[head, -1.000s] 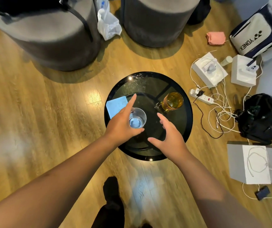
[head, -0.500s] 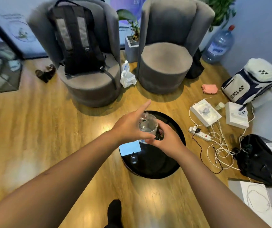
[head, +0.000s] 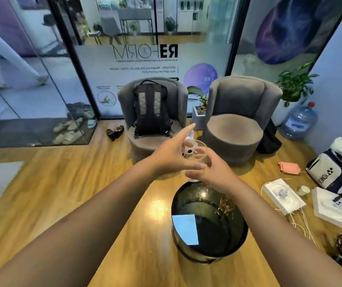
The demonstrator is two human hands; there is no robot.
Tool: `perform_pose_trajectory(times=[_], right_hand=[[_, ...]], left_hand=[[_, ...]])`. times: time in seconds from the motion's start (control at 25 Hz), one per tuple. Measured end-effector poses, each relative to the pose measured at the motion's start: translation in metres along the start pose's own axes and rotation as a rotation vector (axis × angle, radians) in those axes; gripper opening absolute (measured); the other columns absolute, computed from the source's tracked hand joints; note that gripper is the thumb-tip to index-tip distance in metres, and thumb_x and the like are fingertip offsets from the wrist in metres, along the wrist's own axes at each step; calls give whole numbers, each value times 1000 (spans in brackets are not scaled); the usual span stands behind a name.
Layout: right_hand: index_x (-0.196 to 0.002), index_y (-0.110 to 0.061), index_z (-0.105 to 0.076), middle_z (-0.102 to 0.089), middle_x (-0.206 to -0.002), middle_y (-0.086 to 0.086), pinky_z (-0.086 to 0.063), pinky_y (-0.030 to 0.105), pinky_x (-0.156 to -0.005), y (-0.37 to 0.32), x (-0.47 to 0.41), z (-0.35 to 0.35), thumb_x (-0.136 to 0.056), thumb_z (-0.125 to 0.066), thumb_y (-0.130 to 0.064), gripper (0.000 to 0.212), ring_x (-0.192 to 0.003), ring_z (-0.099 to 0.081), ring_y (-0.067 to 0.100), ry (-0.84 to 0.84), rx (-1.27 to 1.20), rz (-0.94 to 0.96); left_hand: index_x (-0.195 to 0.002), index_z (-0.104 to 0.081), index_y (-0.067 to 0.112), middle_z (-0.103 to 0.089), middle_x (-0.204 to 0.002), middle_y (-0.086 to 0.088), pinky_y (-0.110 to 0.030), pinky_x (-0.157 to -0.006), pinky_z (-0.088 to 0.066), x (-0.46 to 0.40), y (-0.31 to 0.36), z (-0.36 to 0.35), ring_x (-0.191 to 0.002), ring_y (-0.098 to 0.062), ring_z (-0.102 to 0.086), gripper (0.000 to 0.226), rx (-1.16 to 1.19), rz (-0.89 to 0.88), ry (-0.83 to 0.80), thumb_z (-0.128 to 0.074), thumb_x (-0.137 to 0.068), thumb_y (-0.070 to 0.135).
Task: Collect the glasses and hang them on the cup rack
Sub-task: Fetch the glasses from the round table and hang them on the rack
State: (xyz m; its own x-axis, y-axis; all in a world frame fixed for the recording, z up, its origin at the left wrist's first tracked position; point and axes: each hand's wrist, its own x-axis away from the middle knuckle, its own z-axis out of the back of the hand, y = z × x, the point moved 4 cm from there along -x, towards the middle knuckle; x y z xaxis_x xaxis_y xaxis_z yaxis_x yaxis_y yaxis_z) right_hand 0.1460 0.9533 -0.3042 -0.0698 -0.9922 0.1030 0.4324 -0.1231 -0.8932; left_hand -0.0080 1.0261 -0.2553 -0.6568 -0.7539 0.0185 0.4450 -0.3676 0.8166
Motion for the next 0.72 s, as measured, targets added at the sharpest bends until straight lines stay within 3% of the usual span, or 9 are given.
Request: perform_pose_trajectory(times=[0.08,0.16,0.28,0.4,0.56,0.64,0.72], right_hand=[[-141,-45,-47,-62,-124,-26,-52,16,-78,-35,11,1,-68,-93,-59,87,-117,-61,4,-9,3,62],[-138,-38,-51,-64,-125,-17,-61,31,-89,-63,22,-3,-71,-94,-54,81,-116,-64,8,-19,-16,97],[-139,-31,-53,-64,-124,-13,-61,43,-97,-105,36,-15,-74,-94,-43,78,-116,-65,14,-57,-35,142],[-136,-34,-53,-64,-122,-15,-62,31,-92,-148,46,-40,-73,-95,-43,76,-112,-65,8,-111,-11,203],[-129,-38,-57,-73,-116,-15,-59,24,-88,-213,62,-101,-67,-97,-48,75,-108,-70,6,-232,-10,310],[-127,-35,-61,-78,-108,-15,-60,20,-79,-250,72,-141,-62,-98,-49,76,-103,-74,6,-304,-44,369],[-127,-33,-61,-78,-110,-10,-63,26,-77,-288,87,-191,-64,-99,-46,75,-101,-76,7,-383,-53,420]], left_hand=[[-161,-13,50,-57,-133,14,-15,-88,-54,21,20,27,-118,1,-58,126,7,-2,40,-94,-64,59],[-162,-16,47,-56,-132,18,-6,-77,-48,46,32,49,-111,8,-56,123,27,15,94,-93,-66,58],[-162,-23,44,-58,-145,10,-18,-90,-51,90,48,80,-115,0,-61,114,57,35,147,-91,-71,54],[-160,-33,40,-58,-144,6,-33,-99,-58,147,50,113,-118,-4,-64,99,91,74,192,-87,-79,52],[-154,-45,38,-61,-144,5,-25,-97,-56,244,42,170,-122,-1,-61,73,83,121,299,-71,-90,61],[-152,-49,34,-64,-142,3,-23,-97,-56,303,38,200,-121,-2,-63,72,43,147,398,-66,-90,66],[-151,-52,33,-66,-138,4,-29,-100,-56,370,34,228,-121,-6,-64,74,10,182,503,-65,-87,69]])
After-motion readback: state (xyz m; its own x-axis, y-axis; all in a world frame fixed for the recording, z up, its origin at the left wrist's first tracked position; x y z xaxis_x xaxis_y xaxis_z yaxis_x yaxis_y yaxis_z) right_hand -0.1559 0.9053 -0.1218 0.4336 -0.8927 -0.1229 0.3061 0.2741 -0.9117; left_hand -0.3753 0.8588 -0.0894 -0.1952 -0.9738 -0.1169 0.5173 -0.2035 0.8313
